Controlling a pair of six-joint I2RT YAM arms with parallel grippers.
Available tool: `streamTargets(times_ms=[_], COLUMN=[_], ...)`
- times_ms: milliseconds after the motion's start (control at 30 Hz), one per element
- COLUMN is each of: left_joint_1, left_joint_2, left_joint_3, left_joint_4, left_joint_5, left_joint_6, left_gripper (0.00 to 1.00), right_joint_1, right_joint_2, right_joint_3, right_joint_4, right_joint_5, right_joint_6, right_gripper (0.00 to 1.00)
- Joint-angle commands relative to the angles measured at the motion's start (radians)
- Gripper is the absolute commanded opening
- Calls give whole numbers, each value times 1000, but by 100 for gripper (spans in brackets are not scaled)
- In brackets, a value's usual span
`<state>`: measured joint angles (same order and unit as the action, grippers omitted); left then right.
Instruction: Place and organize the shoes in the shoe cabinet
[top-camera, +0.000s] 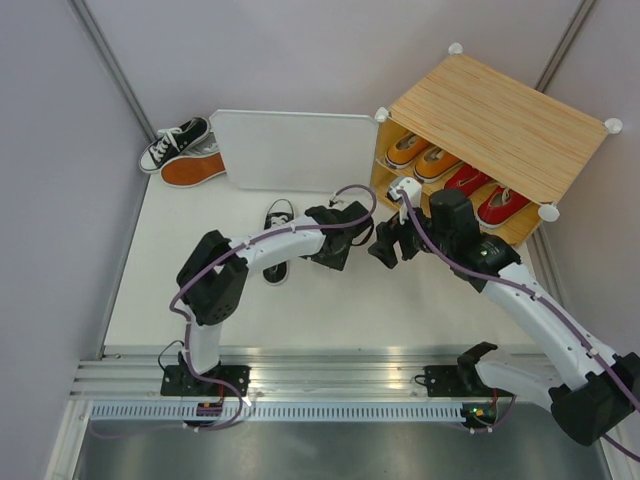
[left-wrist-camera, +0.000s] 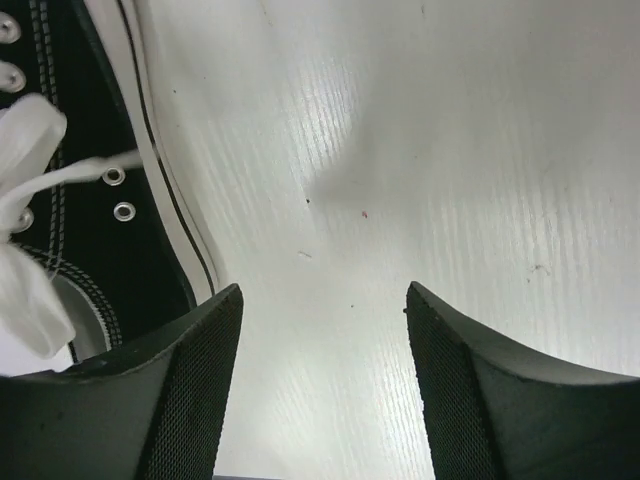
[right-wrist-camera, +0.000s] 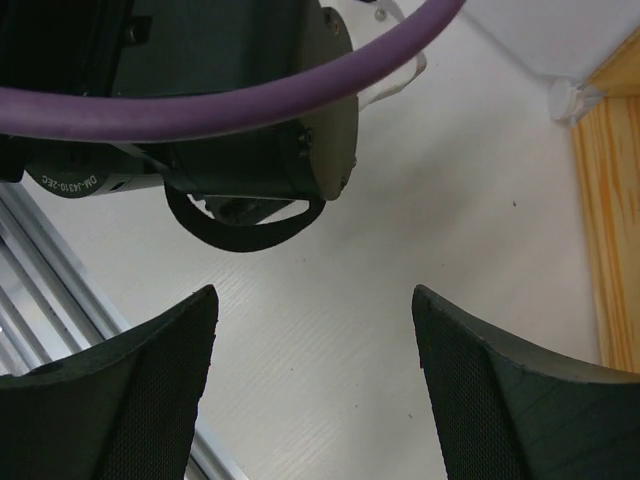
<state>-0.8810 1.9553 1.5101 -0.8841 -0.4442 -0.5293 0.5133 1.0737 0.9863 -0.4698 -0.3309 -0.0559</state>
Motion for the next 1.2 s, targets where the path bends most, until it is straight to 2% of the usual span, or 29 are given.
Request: streamTargets(times_ms=[0, 233, 433, 567, 700, 867, 967, 1067, 1167], left_joint_1=[19, 79, 218, 364, 462, 597, 638, 669, 680], left_joint_2=[-88, -171, -262, -302, -325, -314, -286, -262, -248], left_joint_3=[33, 33, -48, -79, -87, -76, -45, -24, -7], left_joint_4=[-15, 7, 66, 103, 123, 155, 175, 195, 206], left_joint_5=[44, 42, 168, 245, 257, 340, 364, 406, 386], left_joint_6=[32, 49, 48, 60, 101, 112, 100, 78, 78], left_gripper=[71, 80, 82, 82, 82, 82, 82, 81, 81], right_joint_1=[4, 4, 4, 7, 31, 149, 224, 274, 332], right_joint_2=[-81, -103, -75, -8, 52, 198, 313, 440, 555], right_joint_3=[-24, -41, -51, -55, -71, -20, 35, 92, 181], right_joint_4=[94, 169, 209, 232, 312, 361, 398, 447, 459], right_joint_5=[52, 95, 63, 20, 33, 173, 310, 372, 453], right_joint_6=[14, 40, 94, 149, 195, 246, 330, 458, 490], right_gripper=[82, 82, 82, 82, 82, 81, 79, 75, 73])
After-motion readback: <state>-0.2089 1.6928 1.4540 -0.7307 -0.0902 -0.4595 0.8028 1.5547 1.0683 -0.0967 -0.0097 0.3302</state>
